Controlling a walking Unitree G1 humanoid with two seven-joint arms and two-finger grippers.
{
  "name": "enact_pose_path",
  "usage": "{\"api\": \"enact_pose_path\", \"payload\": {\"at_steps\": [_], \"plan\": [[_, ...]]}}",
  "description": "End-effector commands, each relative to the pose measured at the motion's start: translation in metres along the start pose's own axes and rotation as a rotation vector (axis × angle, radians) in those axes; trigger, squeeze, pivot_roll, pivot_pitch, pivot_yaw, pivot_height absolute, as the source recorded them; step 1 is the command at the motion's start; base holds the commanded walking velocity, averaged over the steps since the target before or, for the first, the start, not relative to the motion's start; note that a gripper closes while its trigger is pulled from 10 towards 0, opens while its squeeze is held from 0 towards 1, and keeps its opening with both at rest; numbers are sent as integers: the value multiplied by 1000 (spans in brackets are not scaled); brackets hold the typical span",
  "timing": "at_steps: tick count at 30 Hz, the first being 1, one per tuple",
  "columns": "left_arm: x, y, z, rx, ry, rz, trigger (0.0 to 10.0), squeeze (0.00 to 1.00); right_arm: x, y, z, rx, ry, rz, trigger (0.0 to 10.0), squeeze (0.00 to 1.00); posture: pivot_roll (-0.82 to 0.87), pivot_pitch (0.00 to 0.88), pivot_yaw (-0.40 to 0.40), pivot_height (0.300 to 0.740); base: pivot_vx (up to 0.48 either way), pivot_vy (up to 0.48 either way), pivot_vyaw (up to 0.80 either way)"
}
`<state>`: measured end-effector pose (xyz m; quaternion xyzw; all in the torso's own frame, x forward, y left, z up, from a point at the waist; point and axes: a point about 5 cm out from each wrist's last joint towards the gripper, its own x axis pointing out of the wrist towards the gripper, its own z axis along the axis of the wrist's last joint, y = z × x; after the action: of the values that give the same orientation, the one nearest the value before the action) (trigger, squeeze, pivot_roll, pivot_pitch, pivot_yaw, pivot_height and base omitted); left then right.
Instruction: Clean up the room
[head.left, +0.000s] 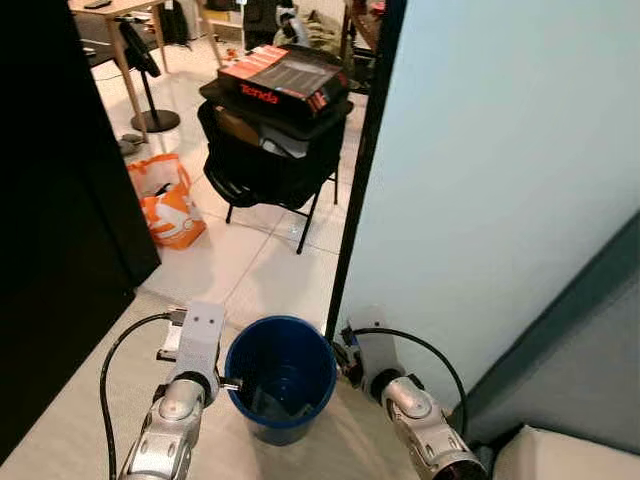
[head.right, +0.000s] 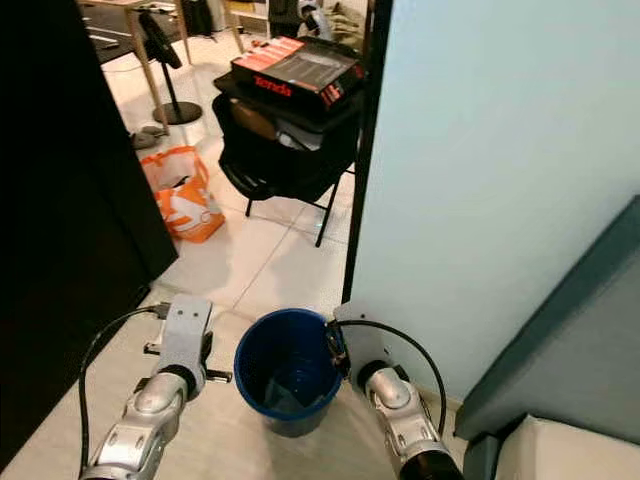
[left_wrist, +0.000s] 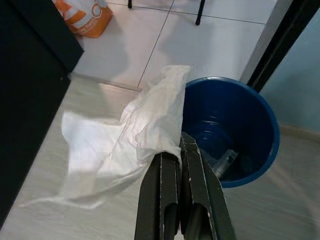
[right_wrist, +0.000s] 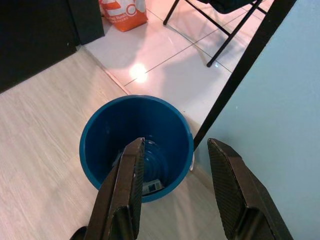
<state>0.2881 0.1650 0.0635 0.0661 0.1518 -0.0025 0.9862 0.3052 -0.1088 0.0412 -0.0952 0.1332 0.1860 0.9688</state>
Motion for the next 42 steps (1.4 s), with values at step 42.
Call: {"api": "enact_pose_path", "payload": {"at_steps": [42], "plan": [[-5,3,10,-52,-84,22,10000,0,-2,6,-4,5,-4,34,10000,0,47,131,-47,740,239,0,0]]}}
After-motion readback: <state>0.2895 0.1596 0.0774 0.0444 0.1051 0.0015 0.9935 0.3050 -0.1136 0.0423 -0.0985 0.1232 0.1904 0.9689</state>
